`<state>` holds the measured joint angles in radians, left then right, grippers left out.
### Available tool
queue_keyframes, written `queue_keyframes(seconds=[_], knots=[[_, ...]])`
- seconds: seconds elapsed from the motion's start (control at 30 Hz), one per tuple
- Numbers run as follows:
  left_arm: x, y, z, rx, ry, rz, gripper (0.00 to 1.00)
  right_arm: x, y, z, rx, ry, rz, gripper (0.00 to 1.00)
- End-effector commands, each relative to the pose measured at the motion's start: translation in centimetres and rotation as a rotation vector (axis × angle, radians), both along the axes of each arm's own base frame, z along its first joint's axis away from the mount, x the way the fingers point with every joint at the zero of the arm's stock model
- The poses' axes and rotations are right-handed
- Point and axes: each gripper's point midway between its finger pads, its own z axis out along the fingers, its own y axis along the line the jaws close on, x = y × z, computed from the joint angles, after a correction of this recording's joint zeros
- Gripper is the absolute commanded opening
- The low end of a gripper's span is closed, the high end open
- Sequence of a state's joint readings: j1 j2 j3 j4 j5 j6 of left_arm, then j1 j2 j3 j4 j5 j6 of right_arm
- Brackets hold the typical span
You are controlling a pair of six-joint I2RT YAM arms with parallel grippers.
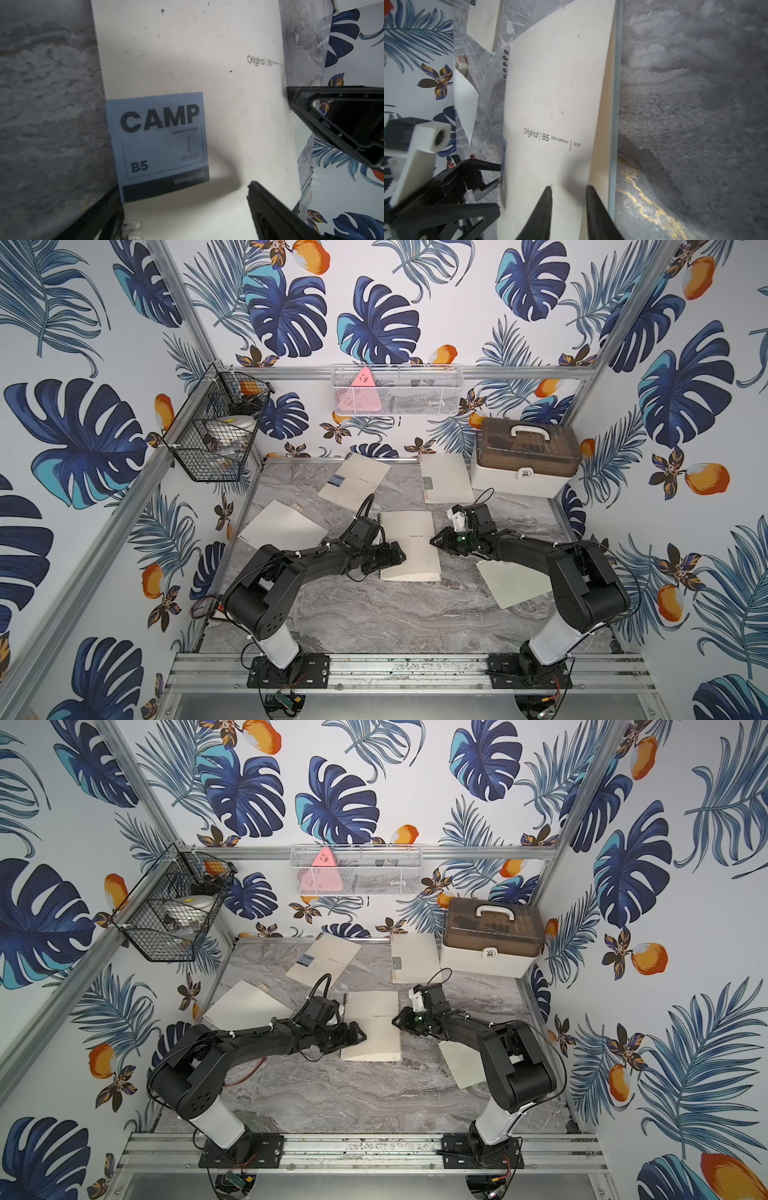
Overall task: Tear off pages from different notebooks
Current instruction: Open the notebook at the center of the board.
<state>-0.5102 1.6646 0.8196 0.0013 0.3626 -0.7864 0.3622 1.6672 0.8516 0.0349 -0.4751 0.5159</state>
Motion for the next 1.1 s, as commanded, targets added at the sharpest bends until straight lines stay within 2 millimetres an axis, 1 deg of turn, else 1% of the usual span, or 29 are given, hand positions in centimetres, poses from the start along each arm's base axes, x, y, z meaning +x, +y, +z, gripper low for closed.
queue_keyframes(seconds=[0.0,0.1,0.13,0.2,0.3,0.4,0.5,0.53,0.57,0.6,0.63,0.7,0.73,0.8,0.87,0.93,0.97,1.07], knots=[[-0.3,-0.2,0.5,-0.022,0.004,0.001,0.94,-0.3,1.2,2.4,0.089,-0.03,0.038,0.31],[-0.5,-0.3,0.9,-0.042,-0.005,0.002,0.94,-0.6,1.8,3.9,0.142,-0.055,0.054,0.32],[-0.4,-0.4,1.2,-0.056,-0.02,0.004,0.95,-0.8,2.2,4.4,0.176,-0.058,0.066,0.34],[-0.5,-0.3,1.2,-0.069,-0.029,0.012,0.95,-1.2,3.2,5.3,0.269,-0.05,0.094,0.42],[-0.6,-0.4,0.9,-0.085,-0.029,0.02,0.96,-1.7,4.4,6.4,0.369,-0.04,0.12,0.43],[-0.7,-0.7,0.7,-0.118,-0.027,0.026,0.96,-1.9,5.0,6.2,0.345,-0.023,0.142,0.44],[-0.7,-0.7,0.6,-0.132,-0.028,0.029,0.95,-2.0,5.1,5.7,0.3,-0.028,0.149,0.44],[-0.7,-0.7,0.5,-0.13,-0.029,0.031,0.95,-2.1,5.3,5.8,0.311,-0.027,0.157,0.43],[-0.7,-0.7,0.5,-0.13,-0.03,0.033,0.95,-2.2,5.4,5.9,0.326,-0.026,0.163,0.42],[-0.8,-0.7,0.5,-0.126,-0.027,0.03,0.95,-2.2,5.5,5.9,0.33,-0.023,0.167,0.36],[-0.8,-0.4,0.5,-0.112,-0.026,0.034,0.96,-2.3,5.5,5.8,0.31,-0.023,0.167,0.32],[-1.0,0.2,0.8,-0.078,-0.032,0.043,0.97,-2.4,4.8,5.4,0.228,-0.035,0.158,0.21],[-1.0,0.7,1.0,-0.059,-0.037,0.053,0.98,-2.4,4.5,5.6,0.187,-0.053,0.155,0.2],[-0.8,2.2,2.1,-0.023,-0.063,0.096,0.99,-2.8,4.4,6.4,0.103,-0.112,0.169,0.2],[-0.3,3.4,3.6,-0.042,-0.089,0.159,0.99,-3.6,5.1,7.2,0.038,-0.152,0.21,0.24],[0.7,4.4,5.6,-0.114,-0.125,0.232,0.99,-4.7,6.3,7.6,-0.028,-0.189,0.263,0.31],[1.2,4.8,6.4,-0.146,-0.139,0.263,0.99,-5.9,7.7,7.8,-0.044,-0.202,0.311,0.34],[3.2,5.4,9.7,-0.283,-0.212,0.337,0.99,-7.8,10.2,7.8,-0.078,-0.235,0.39,0.4]])
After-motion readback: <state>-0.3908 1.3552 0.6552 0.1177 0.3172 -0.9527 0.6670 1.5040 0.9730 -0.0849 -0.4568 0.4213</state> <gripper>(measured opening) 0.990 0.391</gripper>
